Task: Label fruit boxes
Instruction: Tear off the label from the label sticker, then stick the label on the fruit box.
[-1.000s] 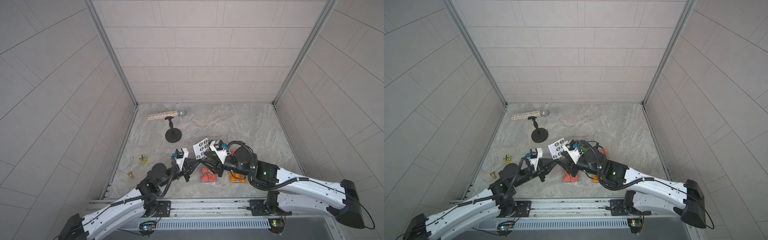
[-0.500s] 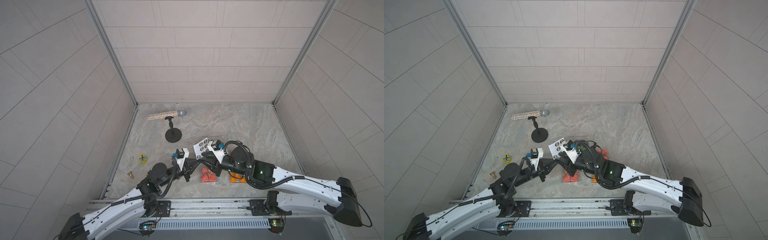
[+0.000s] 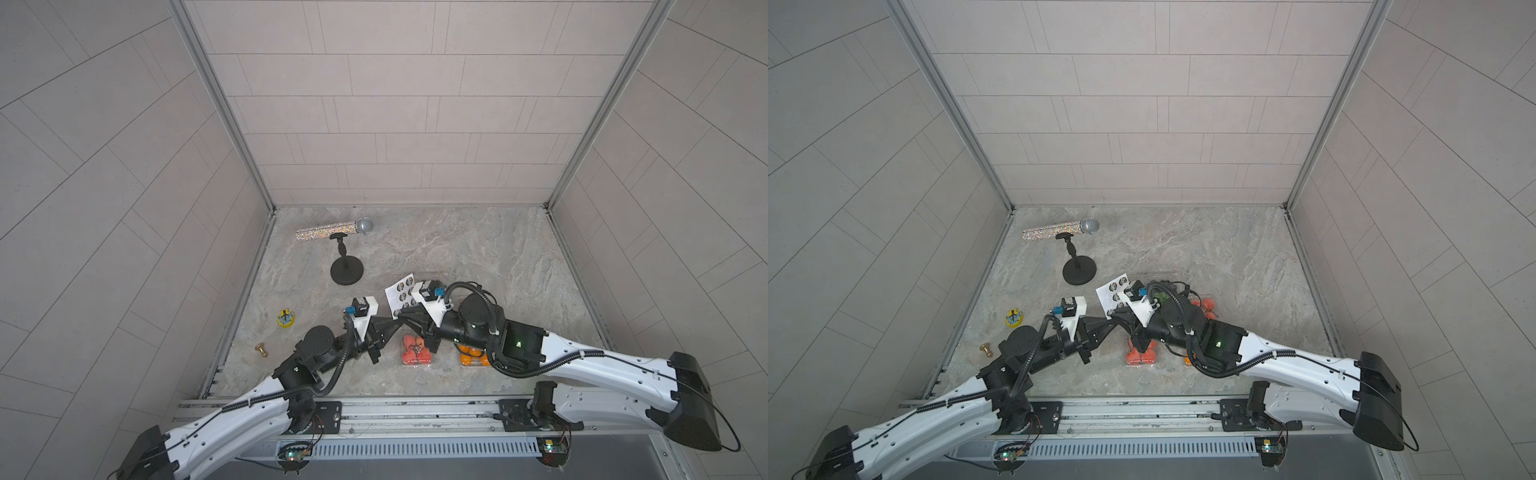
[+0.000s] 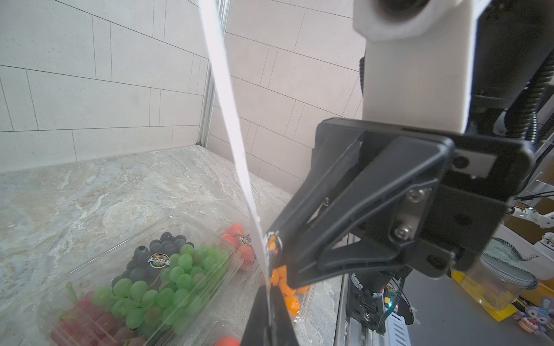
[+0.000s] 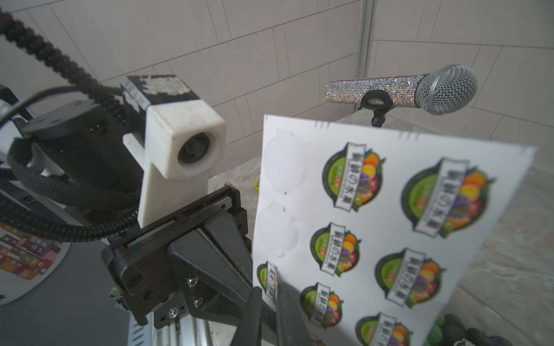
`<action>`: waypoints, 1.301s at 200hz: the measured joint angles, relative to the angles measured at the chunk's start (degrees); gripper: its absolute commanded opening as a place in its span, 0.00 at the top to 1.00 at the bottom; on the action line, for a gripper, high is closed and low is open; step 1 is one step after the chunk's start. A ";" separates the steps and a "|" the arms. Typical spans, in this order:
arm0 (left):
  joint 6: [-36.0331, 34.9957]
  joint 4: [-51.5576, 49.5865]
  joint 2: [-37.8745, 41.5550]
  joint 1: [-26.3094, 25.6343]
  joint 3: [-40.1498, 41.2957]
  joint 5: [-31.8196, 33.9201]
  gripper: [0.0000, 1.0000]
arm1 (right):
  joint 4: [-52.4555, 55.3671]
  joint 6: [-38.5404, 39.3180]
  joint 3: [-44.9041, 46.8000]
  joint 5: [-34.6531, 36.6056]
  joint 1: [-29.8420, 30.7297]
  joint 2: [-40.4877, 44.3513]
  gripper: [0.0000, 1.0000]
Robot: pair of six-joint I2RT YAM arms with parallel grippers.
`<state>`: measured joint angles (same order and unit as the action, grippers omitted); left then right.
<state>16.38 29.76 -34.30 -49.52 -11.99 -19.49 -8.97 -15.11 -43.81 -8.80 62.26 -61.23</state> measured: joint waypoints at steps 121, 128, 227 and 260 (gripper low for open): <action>-0.28 -0.11 -1.84 0.00 -0.17 2.27 1.00 | -0.13 -0.20 0.02 -2.29 0.00 0.20 1.00; -0.24 -0.11 -1.90 0.00 -0.22 2.54 1.00 | -0.26 -0.31 0.09 -2.54 0.00 0.33 1.00; 6.36 -9.66 1.92 0.00 -1.97 17.05 1.00 | 1.84 -7.43 6.14 0.46 -0.02 6.88 1.00; 13.31 -21.20 11.87 0.24 -1.95 23.76 1.00 | 6.40 -14.69 10.73 6.21 -0.02 8.44 1.00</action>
<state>29.69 8.56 -22.44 -49.28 -13.93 4.27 -2.57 -29.80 -33.08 -2.59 62.24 -52.80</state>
